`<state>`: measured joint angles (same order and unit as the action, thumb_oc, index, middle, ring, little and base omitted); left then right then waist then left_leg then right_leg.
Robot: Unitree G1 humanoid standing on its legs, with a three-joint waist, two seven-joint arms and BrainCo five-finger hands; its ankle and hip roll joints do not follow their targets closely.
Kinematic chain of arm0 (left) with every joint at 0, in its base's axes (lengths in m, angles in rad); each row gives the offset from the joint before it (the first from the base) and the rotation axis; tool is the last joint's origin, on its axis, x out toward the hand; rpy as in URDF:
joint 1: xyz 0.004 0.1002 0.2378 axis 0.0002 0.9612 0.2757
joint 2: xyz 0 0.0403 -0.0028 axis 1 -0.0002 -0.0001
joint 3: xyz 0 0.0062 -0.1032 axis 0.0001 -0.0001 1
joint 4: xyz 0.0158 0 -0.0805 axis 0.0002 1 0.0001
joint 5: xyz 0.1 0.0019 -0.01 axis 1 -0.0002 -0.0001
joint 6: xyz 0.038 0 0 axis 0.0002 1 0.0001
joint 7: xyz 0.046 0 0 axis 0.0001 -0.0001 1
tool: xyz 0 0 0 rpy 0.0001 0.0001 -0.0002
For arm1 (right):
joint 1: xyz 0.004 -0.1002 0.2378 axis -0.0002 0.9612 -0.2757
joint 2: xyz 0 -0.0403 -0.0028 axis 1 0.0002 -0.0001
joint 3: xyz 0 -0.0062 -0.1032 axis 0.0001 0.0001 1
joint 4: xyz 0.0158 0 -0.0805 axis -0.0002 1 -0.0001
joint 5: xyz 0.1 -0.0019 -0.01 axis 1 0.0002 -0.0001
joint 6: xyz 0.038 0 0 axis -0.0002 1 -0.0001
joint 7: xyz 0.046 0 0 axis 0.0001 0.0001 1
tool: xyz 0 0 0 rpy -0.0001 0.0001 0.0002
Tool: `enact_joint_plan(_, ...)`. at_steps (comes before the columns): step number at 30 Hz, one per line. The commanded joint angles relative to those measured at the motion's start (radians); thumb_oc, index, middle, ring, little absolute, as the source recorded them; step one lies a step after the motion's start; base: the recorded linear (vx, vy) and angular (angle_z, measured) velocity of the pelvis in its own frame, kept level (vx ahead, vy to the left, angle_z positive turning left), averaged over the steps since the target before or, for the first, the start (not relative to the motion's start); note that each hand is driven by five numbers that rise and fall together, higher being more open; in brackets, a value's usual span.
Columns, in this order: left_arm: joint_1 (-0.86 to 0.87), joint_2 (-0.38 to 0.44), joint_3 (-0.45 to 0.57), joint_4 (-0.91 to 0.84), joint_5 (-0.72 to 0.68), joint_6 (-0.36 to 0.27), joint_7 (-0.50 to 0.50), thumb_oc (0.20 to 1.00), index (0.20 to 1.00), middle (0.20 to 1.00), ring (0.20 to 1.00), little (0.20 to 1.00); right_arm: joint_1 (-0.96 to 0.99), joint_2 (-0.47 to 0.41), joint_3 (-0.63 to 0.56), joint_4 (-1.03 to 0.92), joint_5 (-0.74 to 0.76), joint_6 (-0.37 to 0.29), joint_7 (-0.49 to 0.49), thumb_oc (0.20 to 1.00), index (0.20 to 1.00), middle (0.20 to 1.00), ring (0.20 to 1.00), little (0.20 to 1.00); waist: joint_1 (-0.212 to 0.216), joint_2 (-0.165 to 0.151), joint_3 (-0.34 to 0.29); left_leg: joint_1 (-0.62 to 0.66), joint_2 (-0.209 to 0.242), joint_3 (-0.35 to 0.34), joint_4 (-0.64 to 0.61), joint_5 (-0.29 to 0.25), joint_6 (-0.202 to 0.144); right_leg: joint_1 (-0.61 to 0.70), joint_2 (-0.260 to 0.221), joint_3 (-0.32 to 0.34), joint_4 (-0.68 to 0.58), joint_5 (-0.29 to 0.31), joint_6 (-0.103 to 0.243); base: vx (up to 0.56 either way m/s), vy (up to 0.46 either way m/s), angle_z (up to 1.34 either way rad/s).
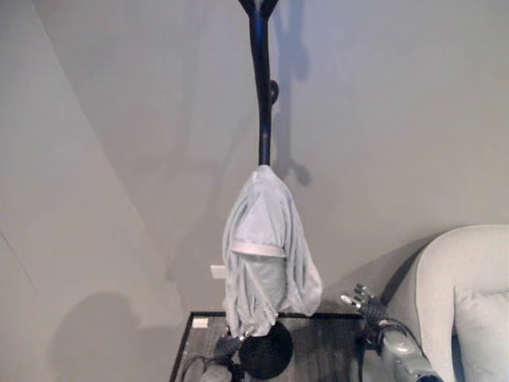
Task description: Hang the clothes on the sofa on the clothes rack.
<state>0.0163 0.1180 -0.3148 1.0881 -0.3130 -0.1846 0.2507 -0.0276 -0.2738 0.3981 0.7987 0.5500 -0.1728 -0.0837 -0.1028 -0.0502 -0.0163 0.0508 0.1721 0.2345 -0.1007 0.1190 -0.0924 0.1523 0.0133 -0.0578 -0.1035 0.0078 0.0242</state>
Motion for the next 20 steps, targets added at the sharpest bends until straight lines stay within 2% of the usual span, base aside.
enact_joint_plan(1, -0.085, -0.049, -0.023, 0.056, -0.073, -0.034, -0.019, 1.0, 1.0, 1.0, 1.0, 1.0, -0.054, 0.028, -0.066, 0.066, 0.071, -0.032, -0.011, 1.0, 1.0, 1.0, 1.0, 1.0, 0.014, 0.025, 0.011, 0.008, 0.094, 0.039, 0.013, 0.013, -0.071, -0.02, -0.003, -0.027, 0.017, -0.051, 0.022, 0.0, 0.0, 0.0)
enact_joint_plan(5, -0.093, -0.057, 0.017, 0.119, -0.154, -0.021, -0.055, 1.0, 1.0, 1.0, 1.0, 1.0, -0.057, 0.095, -0.152, 0.289, 0.218, -0.002, -0.012, 1.0, 1.0, 1.0, 1.0, 1.0, 0.017, 0.027, 0.009, 0.018, 0.089, 0.04, 0.013, 0.006, -0.069, -0.013, -0.007, -0.025, 0.017, -0.052, 0.024, 0.0, 0.0, 0.0)
enact_joint_plan(7, -0.098, -0.058, 0.026, 0.134, -0.172, -0.019, -0.064, 1.0, 1.0, 1.0, 1.0, 1.0, -0.063, 0.109, -0.169, 0.339, 0.245, 0.008, -0.007, 1.0, 1.0, 1.0, 1.0, 1.0, 0.017, 0.028, 0.006, 0.015, 0.089, 0.038, 0.013, 0.006, -0.07, -0.016, -0.007, -0.026, 0.017, -0.052, 0.024, 0.0, 0.0, 0.0)
enact_joint_plan(8, -0.105, -0.057, 0.047, 0.154, -0.21, -0.012, -0.083, 1.0, 1.0, 1.0, 1.0, 1.0, -0.077, 0.131, -0.21, 0.47, 0.281, 0.041, -0.011, 1.0, 1.0, 1.0, 1.0, 1.0, 0.022, 0.029, 0.003, 0.014, 0.088, 0.034, 0.013, 0.004, -0.07, -0.013, -0.008, -0.029, 0.017, -0.054, 0.024, 0.0, 0.0, 0.0)
enact_joint_plan(9, -0.105, -0.057, 0.047, 0.155, -0.21, -0.012, -0.083, 1.0, 1.0, 1.0, 1.0, 1.0, -0.077, 0.131, -0.21, 0.47, 0.281, 0.041, -0.011, 1.0, 1.0, 1.0, 1.0, 1.0, 0.022, 0.029, 0.003, 0.014, 0.088, 0.034, 0.013, 0.004, -0.07, -0.013, -0.008, -0.029, 0.017, -0.054, 0.024, 0.0, 0.0, 0.0)
enact_joint_plan(10, -0.109, -0.059, 0.083, 0.184, -0.257, 0.001, -0.1, 1.0, 1.0, 1.0, 1.0, 1.0, -0.089, 0.144, -0.27, 0.586, 0.319, 0.084, -0.012, 1.0, 1.0, 1.0, 1.0, 1.0, 0.029, 0.032, 0.0, 0.014, 0.085, 0.027, 0.013, 0.002, -0.069, -0.009, -0.008, -0.034, 0.016, -0.057, 0.023, 0.0, 0.0, 0.0)
enact_joint_plan(11, -0.111, -0.06, 0.097, 0.192, -0.283, 0.002, -0.102, 1.0, 1.0, 1.0, 1.0, 1.0, -0.093, 0.146, -0.294, 0.625, 0.34, 0.097, -0.01, 1.0, 1.0, 1.0, 1.0, 1.0, 0.032, 0.032, 0.0, 0.015, 0.084, 0.023, 0.013, 0.001, -0.069, -0.007, -0.009, -0.037, 0.016, -0.059, 0.023, 0.03, 0.004, 0.03)
enact_joint_plan(15, -0.115, -0.069, 0.153, 0.244, -0.337, 0.027, -0.133, 1.0, 1.0, 1.0, 1.0, 1.0, -0.087, 0.144, -0.437, 0.745, 0.486, 0.139, -0.001, 1.0, 1.0, 1.0, 1.0, 1.0, 0.031, 0.035, -0.003, 0.019, 0.083, 0.018, 0.013, -0.002, -0.069, 0.0, -0.01, -0.041, 0.016, -0.065, 0.023, 0.02, 0.004, 0.1)
enact_joint_plan(20, -0.107, -0.074, 0.163, 0.266, -0.362, 0.04, -0.168, 1.0, 1.0, 1.0, 1.0, 1.0, -0.084, 0.117, -0.484, 0.768, 0.457, 0.136, -0.009, 1.0, 1.0, 1.0, 1.0, 1.0, 0.027, 0.037, -0.006, 0.019, 0.084, 0.019, 0.013, -0.001, -0.069, 0.0, -0.009, -0.035, 0.016, -0.064, 0.023, 0.0, -0.002, 0.02)
